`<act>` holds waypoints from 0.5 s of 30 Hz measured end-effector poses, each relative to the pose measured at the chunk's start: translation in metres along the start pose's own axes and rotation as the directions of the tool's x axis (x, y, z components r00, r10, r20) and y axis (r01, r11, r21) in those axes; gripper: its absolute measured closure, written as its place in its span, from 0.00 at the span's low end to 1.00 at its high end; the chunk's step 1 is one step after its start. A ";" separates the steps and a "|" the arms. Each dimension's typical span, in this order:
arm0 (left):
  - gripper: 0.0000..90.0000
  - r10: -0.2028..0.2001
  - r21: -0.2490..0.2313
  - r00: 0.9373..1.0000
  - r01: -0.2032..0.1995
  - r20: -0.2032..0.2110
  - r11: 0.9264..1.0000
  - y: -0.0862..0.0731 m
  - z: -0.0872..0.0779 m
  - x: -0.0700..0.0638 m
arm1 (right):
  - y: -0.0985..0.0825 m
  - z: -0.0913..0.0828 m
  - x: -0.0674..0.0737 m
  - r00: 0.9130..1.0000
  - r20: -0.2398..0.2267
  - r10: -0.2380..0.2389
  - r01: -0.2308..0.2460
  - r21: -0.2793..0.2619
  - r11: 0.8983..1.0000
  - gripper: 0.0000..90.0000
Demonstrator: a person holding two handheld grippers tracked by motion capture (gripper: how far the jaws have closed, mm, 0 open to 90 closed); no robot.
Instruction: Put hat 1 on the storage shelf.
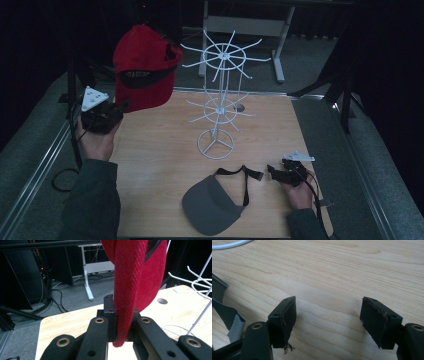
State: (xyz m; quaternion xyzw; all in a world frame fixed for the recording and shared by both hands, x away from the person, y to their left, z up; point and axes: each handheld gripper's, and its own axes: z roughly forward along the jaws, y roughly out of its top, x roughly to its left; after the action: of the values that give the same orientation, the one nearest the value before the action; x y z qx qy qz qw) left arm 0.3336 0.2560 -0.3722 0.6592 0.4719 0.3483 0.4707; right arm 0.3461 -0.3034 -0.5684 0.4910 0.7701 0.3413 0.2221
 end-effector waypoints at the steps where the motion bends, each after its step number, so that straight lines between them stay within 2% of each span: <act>1: 0.95 -0.002 -0.001 1.000 0.002 0.003 1.000 0.000 0.000 0.000 | 0.000 0.000 0.000 1.000 0.000 0.000 0.000 0.000 1.000 0.32; 15: 0.95 -0.030 -0.032 0.999 0.031 0.014 0.999 0.012 -0.003 -0.002 | 0.000 0.000 0.000 1.000 0.000 -0.002 0.002 0.000 1.000 0.32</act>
State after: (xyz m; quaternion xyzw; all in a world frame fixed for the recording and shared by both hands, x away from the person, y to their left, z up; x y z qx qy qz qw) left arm 0.3337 0.2536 -0.3601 0.6466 0.4729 0.3441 0.4897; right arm 0.3461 -0.3035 -0.5683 0.4903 0.7706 0.3409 0.2226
